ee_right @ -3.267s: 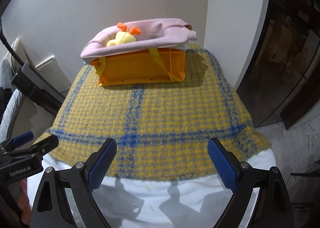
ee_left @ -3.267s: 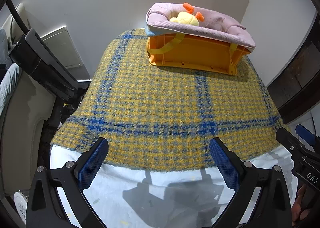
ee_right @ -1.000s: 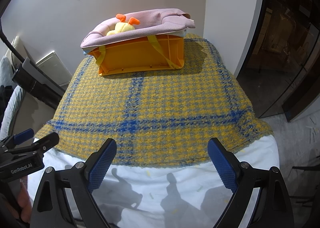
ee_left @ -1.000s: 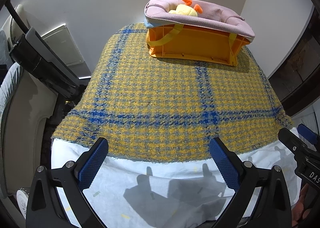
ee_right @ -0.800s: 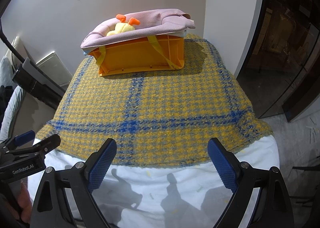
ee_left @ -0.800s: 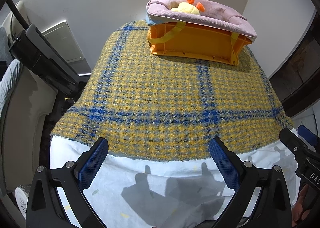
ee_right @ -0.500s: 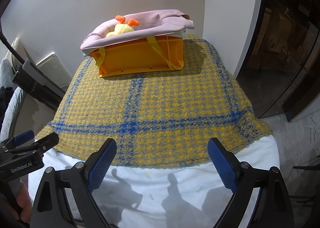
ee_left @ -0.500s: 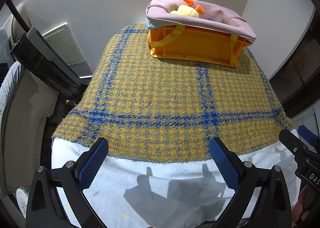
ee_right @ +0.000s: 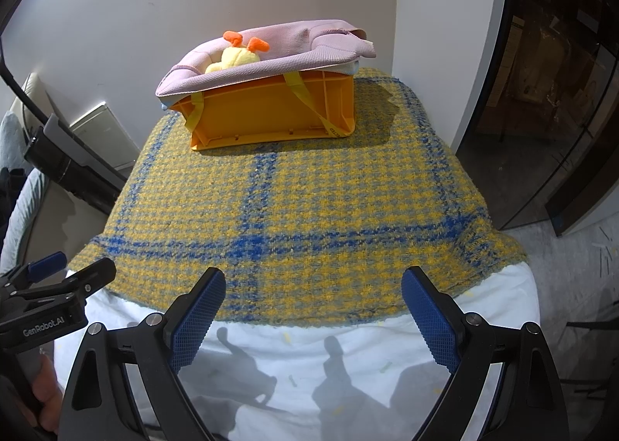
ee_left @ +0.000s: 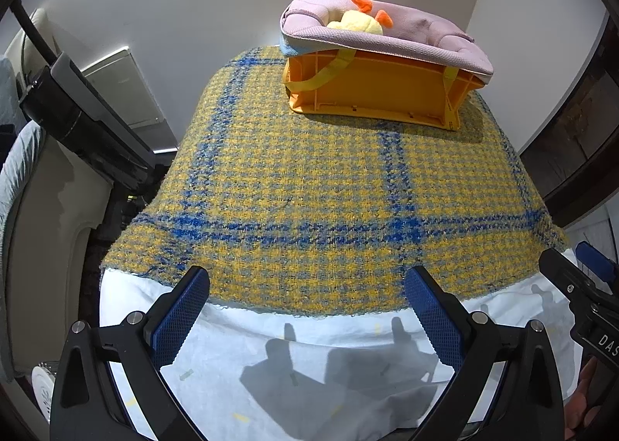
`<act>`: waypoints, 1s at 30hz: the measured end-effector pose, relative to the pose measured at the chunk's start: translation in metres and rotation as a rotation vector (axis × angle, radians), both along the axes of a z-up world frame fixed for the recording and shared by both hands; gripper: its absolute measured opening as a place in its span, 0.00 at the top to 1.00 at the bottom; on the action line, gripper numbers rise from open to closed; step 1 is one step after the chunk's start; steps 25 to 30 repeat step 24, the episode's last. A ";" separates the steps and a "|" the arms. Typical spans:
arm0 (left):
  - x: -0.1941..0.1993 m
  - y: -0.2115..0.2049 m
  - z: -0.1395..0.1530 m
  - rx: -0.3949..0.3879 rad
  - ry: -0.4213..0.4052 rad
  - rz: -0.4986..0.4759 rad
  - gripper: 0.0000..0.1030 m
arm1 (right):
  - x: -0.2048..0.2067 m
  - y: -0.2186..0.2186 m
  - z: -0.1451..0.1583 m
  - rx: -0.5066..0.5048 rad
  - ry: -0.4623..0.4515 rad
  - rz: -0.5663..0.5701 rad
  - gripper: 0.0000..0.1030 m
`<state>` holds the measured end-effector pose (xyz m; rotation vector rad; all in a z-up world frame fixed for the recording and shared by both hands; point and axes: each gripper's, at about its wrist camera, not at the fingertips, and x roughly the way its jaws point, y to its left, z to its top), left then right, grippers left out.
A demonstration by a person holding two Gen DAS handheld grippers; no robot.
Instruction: Organize objects
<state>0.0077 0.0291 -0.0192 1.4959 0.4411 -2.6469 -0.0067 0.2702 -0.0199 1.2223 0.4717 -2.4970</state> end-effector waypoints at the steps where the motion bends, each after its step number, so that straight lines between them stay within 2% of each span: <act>1: 0.000 0.001 0.000 -0.002 0.002 -0.001 0.00 | 0.000 0.000 0.000 0.000 0.000 0.000 0.10; 30: 0.003 0.002 0.002 0.003 0.024 -0.008 0.00 | 0.000 0.000 -0.001 -0.004 0.001 -0.003 0.10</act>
